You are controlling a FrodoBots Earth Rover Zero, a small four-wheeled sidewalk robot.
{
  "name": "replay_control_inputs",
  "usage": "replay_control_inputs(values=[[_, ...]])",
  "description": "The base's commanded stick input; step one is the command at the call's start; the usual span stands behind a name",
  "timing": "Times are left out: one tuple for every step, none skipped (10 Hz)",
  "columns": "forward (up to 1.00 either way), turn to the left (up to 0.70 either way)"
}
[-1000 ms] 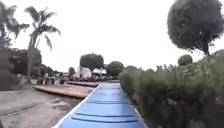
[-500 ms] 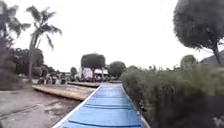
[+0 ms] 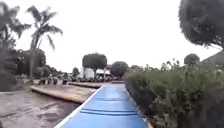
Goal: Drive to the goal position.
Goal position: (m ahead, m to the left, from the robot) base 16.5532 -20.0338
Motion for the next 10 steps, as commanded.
replay_control_inputs(values=[[0.5, 0.0], [0.5, 0.0], [0.5, 0.0], [0.5, 0.0], [0.5, 0.0], [0.5, 0.0], [0.5, 0.0], [0.5, 0.0], [0.5, 0.0], [0.5, 0.0]])
